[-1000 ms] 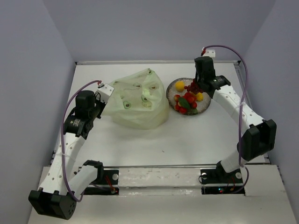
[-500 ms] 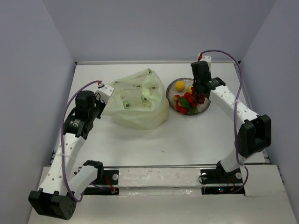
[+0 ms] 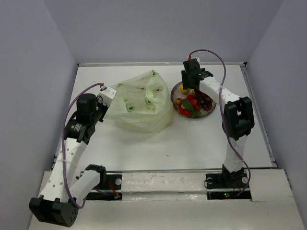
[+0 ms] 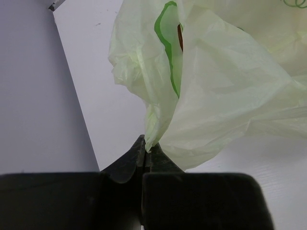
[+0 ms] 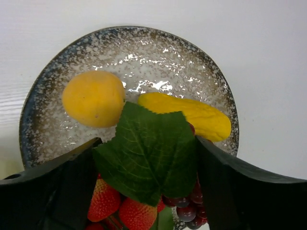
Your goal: Take the fake fruits out of the plastic bag
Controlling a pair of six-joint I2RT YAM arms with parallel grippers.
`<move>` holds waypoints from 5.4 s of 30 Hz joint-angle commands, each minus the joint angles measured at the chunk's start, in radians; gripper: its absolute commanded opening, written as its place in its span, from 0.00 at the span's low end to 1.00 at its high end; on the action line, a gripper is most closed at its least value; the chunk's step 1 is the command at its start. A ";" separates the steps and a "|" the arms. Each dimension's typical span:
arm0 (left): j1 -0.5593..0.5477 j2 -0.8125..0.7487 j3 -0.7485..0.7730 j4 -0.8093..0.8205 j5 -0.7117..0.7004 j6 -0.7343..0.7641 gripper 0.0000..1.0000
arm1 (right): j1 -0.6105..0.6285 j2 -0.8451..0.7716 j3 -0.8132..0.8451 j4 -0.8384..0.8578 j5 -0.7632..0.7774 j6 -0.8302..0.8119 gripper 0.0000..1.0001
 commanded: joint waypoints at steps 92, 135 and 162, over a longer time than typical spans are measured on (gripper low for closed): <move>-0.003 -0.067 -0.017 0.030 0.082 0.006 0.01 | 0.474 -0.008 0.213 -0.046 -0.303 0.076 0.26; -0.004 -0.216 -0.178 -0.321 0.317 0.403 0.07 | 0.570 -0.212 -0.452 -0.075 -0.071 0.398 0.39; -0.003 -0.175 -0.173 -0.247 0.273 0.397 0.08 | 0.411 0.079 -0.107 -0.059 -0.060 0.162 0.93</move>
